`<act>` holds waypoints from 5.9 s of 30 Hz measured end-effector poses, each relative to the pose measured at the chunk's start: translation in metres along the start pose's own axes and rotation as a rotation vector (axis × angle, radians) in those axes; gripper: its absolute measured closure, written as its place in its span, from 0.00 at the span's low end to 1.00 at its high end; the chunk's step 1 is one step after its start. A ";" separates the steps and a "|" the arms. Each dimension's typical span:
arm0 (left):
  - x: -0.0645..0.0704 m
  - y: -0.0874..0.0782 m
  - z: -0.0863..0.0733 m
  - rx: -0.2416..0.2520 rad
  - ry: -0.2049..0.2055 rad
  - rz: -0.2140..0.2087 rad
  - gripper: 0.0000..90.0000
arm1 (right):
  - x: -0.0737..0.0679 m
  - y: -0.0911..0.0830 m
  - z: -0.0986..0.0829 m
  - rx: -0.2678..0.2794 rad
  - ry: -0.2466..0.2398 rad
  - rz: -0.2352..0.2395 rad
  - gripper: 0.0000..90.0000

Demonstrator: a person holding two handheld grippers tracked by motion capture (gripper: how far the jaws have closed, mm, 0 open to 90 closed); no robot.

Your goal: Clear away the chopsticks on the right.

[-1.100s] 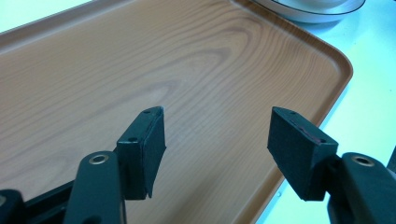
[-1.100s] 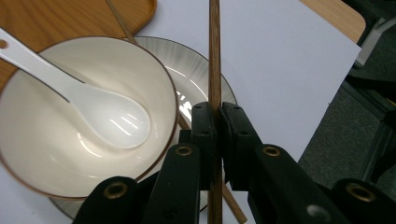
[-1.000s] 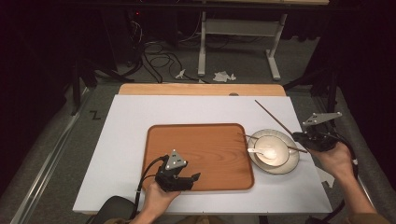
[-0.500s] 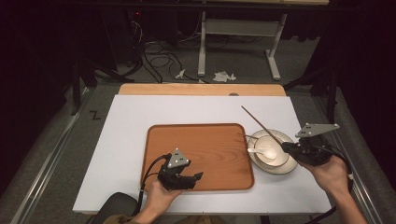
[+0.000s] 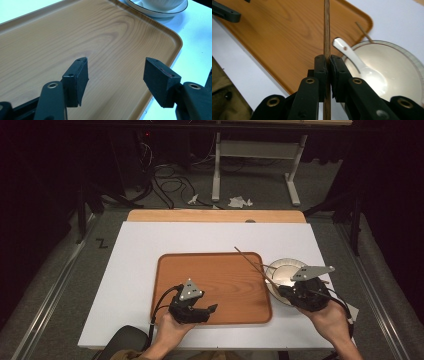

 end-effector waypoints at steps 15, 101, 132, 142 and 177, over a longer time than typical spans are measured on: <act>0.001 0.000 0.000 0.000 0.003 0.002 0.41 | -0.035 0.052 -0.015 -0.079 0.021 0.049 0.94; -0.002 -0.005 -0.003 -0.002 0.001 0.027 0.41 | -0.048 0.047 0.012 0.122 -0.068 0.089 0.63; -0.004 -0.005 -0.003 -0.008 -0.010 0.029 0.40 | 0.122 -0.017 -0.022 0.103 0.107 -0.200 0.73; -0.005 -0.005 -0.004 -0.010 -0.014 0.031 0.40 | 0.152 0.001 -0.053 -0.038 0.120 -0.221 0.75; -0.005 -0.005 -0.004 -0.005 -0.012 0.035 0.41 | 0.160 0.038 -0.088 -0.275 0.071 -0.149 0.81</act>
Point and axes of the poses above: each handheld gripper's, and its own axes: y roughly forward along the jaws, z roughly out of its top, x roughly to its right, the point moved 10 cm from there along y, roughly forward along the jaws, and after that the axes turned 10 degrees about x, right-handed, at the moved point
